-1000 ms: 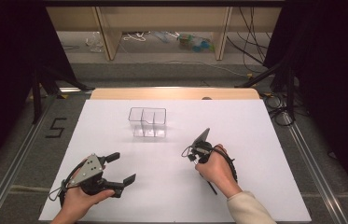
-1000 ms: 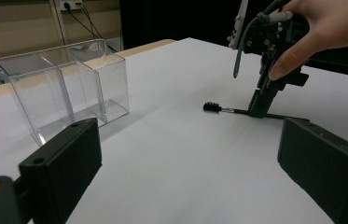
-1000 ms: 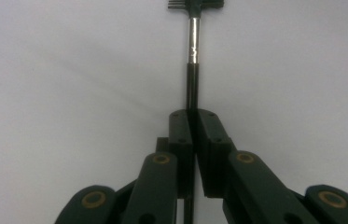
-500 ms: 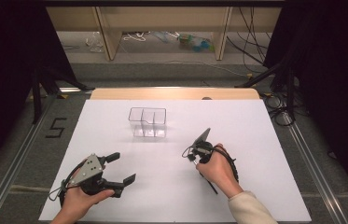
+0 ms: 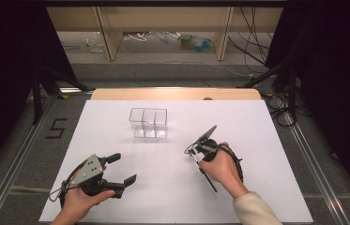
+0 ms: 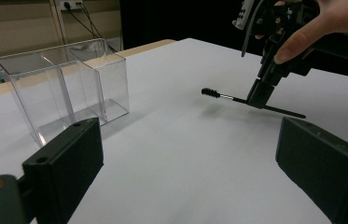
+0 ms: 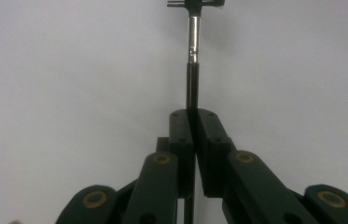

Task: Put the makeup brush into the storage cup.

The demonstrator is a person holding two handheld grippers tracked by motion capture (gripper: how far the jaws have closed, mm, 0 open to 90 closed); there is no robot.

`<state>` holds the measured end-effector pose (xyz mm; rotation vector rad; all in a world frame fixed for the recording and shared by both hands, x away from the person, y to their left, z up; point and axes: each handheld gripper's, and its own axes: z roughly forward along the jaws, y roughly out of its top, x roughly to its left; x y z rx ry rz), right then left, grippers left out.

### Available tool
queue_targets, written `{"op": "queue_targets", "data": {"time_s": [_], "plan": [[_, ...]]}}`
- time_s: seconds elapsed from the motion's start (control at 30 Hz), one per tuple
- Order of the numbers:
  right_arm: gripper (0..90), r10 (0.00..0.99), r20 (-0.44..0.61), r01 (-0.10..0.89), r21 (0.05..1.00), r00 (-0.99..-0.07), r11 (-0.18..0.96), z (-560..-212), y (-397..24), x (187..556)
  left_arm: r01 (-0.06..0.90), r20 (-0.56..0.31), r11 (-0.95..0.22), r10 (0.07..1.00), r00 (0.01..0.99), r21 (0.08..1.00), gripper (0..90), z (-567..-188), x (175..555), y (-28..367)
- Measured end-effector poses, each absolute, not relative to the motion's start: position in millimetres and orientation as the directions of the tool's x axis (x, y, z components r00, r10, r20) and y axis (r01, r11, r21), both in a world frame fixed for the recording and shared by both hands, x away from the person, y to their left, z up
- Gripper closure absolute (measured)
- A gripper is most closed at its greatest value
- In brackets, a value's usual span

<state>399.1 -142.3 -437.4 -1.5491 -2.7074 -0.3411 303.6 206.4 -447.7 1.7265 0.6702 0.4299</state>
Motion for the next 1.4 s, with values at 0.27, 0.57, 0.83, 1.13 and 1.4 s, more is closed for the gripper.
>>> {"op": "queue_targets", "data": {"time_s": [0.27,0.57,0.83,1.13,1.4], "plan": [[85.9,0.831,0.092,0.819,0.259,-0.548,0.511,-426,-147,397,0.219,-0.073,-0.150,0.643,0.762,0.964,7.4,-448,303,206],[85.9,0.819,0.085,0.796,0.310,-0.567,0.519,-420,-151,390,0.214,-0.064,-0.161,0.638,0.767,0.964,7.8,-448,303,207],[85.9,0.817,0.110,0.788,0.365,-0.566,0.496,-419,-158,389,0.223,-0.074,-0.153,0.644,0.761,0.963,8.0,-448,303,206],[85.9,0.810,0.134,0.782,0.390,-0.570,0.486,-420,-161,388,0.215,-0.066,-0.156,0.642,0.764,0.964,8.4,-447,303,207],[85.9,0.775,0.158,0.745,0.445,-0.612,0.497,-420,-164,386,0.223,-0.075,-0.152,0.644,0.761,0.963,9.6,-448,302,207]]}}
